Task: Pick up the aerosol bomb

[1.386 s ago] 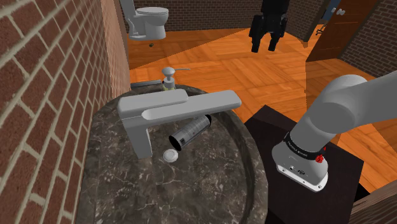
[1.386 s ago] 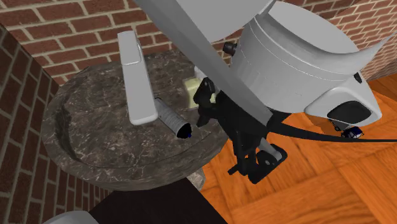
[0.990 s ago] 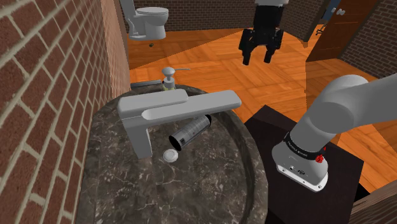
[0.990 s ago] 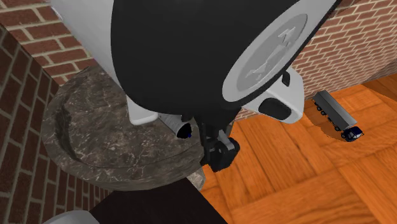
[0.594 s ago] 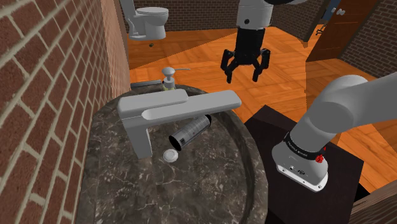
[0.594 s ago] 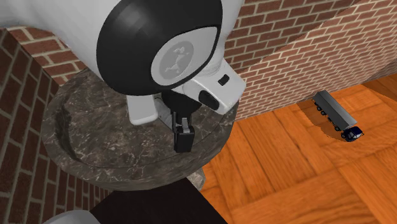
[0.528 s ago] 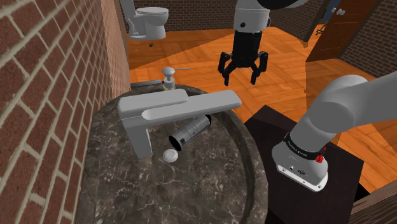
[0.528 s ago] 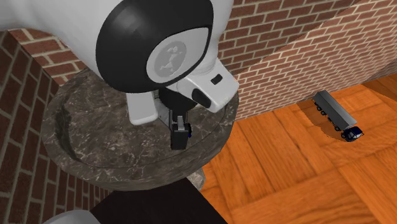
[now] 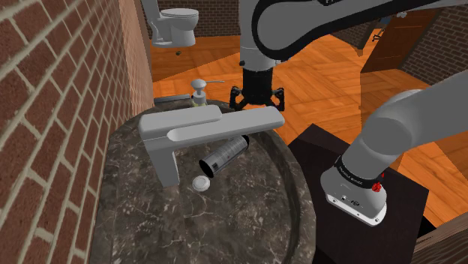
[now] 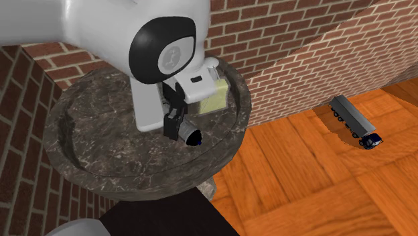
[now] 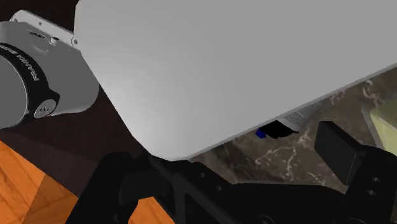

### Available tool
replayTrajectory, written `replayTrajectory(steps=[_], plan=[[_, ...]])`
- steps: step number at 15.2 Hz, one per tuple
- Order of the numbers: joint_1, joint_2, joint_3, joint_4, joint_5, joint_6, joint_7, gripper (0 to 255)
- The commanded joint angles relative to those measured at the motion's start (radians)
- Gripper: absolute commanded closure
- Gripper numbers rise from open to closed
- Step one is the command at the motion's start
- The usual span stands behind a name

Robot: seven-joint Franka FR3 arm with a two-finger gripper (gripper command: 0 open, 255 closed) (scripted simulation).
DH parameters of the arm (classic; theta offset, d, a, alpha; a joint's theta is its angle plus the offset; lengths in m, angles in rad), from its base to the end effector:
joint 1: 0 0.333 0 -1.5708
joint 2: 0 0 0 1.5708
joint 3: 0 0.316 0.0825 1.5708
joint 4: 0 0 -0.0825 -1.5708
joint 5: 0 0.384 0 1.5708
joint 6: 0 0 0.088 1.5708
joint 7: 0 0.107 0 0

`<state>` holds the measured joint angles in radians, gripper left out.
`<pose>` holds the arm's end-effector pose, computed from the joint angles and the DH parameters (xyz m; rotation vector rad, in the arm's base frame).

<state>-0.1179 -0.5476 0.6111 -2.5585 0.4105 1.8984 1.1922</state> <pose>0.3206 0.2008 0.4023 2.7106 -1.4246 -0.2558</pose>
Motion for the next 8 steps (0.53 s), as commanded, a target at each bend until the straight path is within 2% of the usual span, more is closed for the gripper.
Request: replayTrajectory(steps=[1, 3, 5, 7, 8], plan=[[-0.026, 0.091, 0.078, 0.017, 0.029, 0.077, 0.132, 0], [-0.053, 0.192, 0.137, 0.048, -0.004, 0.143, 0.265, 0], [-0.070, 0.308, 0.178, 0.083, -0.067, 0.208, 0.412, 0], [-0.111, 0.432, 0.233, 0.123, -0.151, 0.266, 0.568, 0], [-0.115, 0.458, 0.240, 0.131, -0.172, 0.276, 0.601, 0]])
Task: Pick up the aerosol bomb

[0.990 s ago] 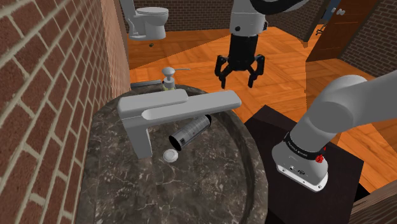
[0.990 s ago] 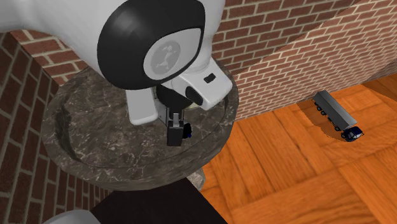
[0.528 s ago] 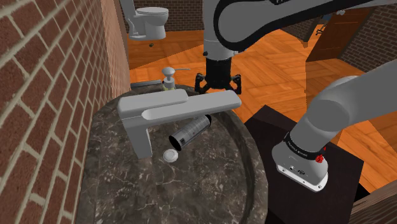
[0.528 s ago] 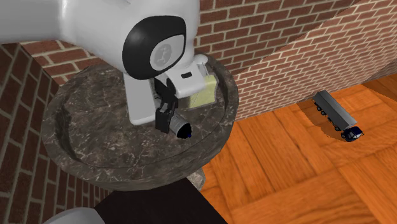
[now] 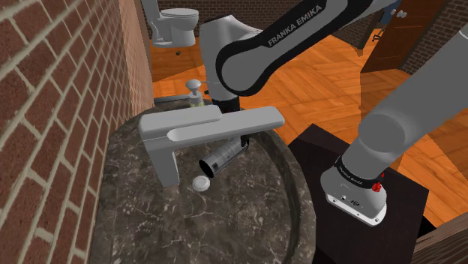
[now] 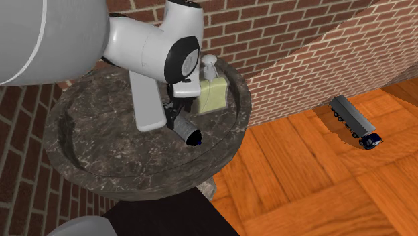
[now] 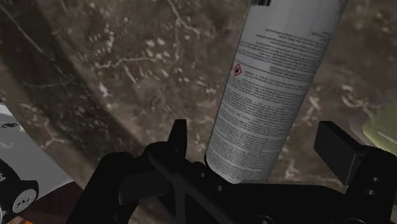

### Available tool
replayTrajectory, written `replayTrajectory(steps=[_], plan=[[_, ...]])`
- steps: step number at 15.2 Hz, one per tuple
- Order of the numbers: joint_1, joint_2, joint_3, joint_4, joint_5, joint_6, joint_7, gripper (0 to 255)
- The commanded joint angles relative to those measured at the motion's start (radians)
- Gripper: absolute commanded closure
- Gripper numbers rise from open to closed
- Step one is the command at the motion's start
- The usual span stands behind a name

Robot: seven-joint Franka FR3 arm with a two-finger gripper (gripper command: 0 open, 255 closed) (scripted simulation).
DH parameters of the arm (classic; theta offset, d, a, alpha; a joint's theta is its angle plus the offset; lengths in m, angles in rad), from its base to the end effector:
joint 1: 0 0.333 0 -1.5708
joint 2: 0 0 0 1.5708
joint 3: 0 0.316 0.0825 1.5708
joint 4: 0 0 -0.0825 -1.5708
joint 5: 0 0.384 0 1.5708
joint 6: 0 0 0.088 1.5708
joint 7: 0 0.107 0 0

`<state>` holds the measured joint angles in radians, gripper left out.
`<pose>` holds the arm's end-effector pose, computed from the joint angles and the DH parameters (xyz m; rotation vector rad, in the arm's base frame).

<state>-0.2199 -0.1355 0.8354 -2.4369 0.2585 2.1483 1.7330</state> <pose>0.3645 0.2671 0.3233 2.3920 -1.8075 -0.2510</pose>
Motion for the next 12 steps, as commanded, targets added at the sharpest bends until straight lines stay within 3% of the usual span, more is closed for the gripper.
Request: replayTrajectory(steps=[1, 7, 9, 10, 12], plan=[[-0.012, 0.061, 0.016, 0.005, -0.030, 0.043, 0.068, 0], [-0.015, 0.166, 0.023, -0.022, -0.114, 0.149, 0.125, 0], [-0.014, 0.166, 0.022, -0.022, -0.114, 0.149, 0.125, 0], [-0.014, 0.166, 0.022, -0.022, -0.114, 0.149, 0.125, 255], [-0.014, 0.167, 0.022, -0.022, -0.114, 0.150, 0.126, 255]])
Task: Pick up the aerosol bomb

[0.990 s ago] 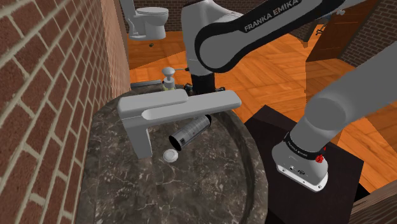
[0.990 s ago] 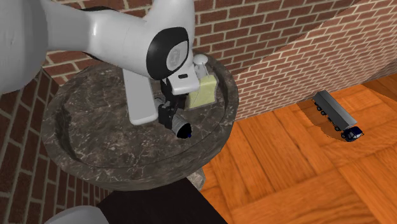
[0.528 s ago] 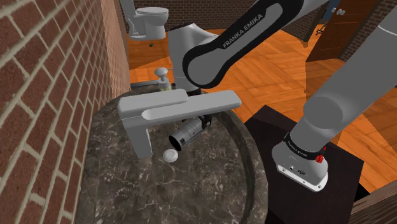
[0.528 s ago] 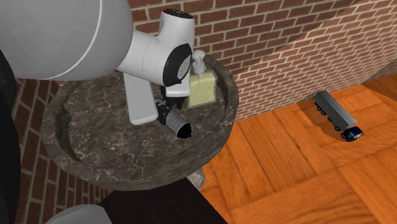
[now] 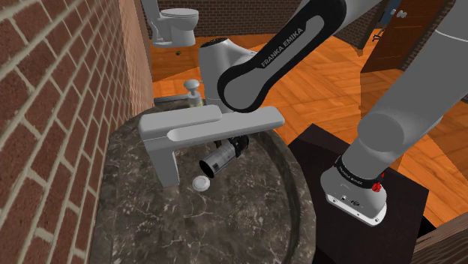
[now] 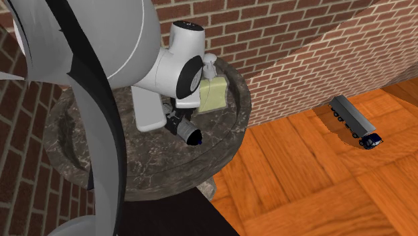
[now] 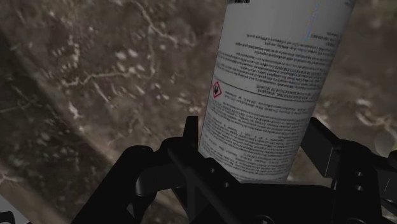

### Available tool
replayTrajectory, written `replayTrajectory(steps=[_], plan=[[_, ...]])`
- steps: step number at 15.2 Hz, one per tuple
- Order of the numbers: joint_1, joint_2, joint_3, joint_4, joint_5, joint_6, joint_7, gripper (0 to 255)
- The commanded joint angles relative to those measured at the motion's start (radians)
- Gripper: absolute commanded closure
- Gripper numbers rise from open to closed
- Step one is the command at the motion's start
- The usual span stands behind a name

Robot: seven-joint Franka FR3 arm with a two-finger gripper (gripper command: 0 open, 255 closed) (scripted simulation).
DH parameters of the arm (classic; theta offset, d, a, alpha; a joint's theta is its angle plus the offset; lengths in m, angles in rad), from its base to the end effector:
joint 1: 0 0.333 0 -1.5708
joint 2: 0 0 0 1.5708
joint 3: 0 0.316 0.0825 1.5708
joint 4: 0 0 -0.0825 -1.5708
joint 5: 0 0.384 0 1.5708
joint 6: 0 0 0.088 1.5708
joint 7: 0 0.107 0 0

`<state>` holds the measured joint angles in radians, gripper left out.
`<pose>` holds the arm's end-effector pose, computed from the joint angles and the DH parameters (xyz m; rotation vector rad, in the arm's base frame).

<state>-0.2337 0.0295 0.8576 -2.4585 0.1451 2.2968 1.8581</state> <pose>0.3689 0.2709 0.2748 2.3509 -1.8601 -0.2619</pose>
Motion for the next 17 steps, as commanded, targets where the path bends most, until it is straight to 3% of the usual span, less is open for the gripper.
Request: replayTrajectory(steps=[1, 7, 17], plan=[[0.000, 0.002, 0.000, -0.001, -0.001, 0.002, 0.001, 255], [0.000, 0.001, 0.000, 0.000, 0.000, 0.000, 0.000, 255], [0.004, -0.153, -0.014, 0.044, 0.115, -0.161, -0.079, 255]])
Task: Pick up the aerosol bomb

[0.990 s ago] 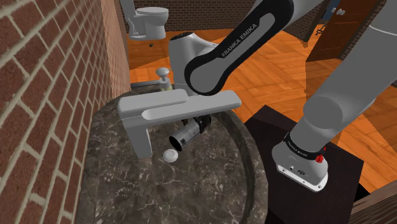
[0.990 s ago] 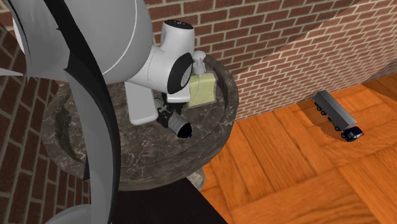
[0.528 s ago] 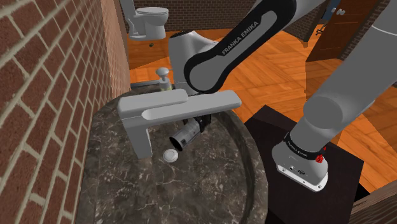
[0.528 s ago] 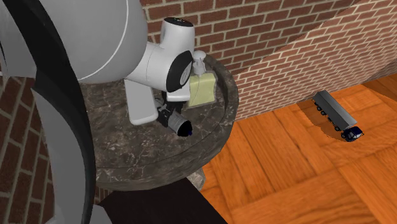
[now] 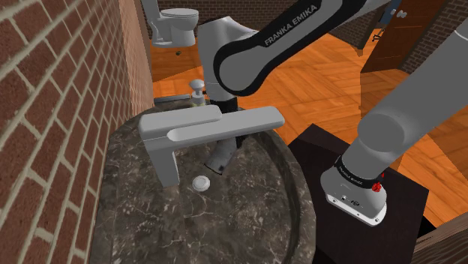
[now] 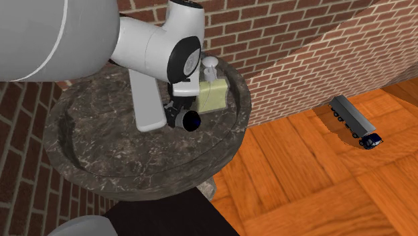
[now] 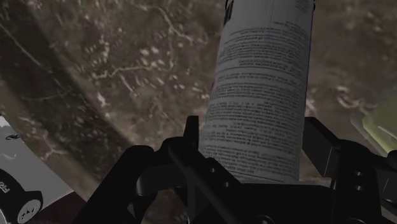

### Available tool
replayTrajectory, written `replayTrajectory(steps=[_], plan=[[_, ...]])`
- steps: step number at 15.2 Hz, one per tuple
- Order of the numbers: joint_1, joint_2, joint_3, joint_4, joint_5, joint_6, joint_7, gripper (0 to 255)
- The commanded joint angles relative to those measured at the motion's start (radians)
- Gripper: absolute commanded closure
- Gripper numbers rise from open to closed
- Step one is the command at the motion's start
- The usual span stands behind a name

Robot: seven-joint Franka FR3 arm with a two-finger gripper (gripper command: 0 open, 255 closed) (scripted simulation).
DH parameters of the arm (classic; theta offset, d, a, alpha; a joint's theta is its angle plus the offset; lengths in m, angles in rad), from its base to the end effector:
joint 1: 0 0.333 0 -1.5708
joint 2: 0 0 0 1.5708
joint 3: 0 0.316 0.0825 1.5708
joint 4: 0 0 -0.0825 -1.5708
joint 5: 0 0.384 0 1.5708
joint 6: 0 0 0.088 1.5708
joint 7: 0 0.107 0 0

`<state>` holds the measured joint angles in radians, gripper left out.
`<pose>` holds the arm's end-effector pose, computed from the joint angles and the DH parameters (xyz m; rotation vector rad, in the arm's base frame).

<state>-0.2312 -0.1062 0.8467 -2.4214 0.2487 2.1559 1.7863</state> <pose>0.3691 0.2705 0.3207 2.3504 -1.8599 -0.2622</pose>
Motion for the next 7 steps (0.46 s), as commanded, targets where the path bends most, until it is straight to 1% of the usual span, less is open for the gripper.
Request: replayTrajectory(steps=[1, 5, 7], plan=[[0.003, -0.030, -0.007, 0.013, 0.019, -0.037, -0.013, 255], [0.009, -0.078, -0.023, 0.037, 0.044, -0.101, -0.030, 255], [0.010, -0.079, -0.024, 0.038, 0.044, -0.103, -0.031, 255]])
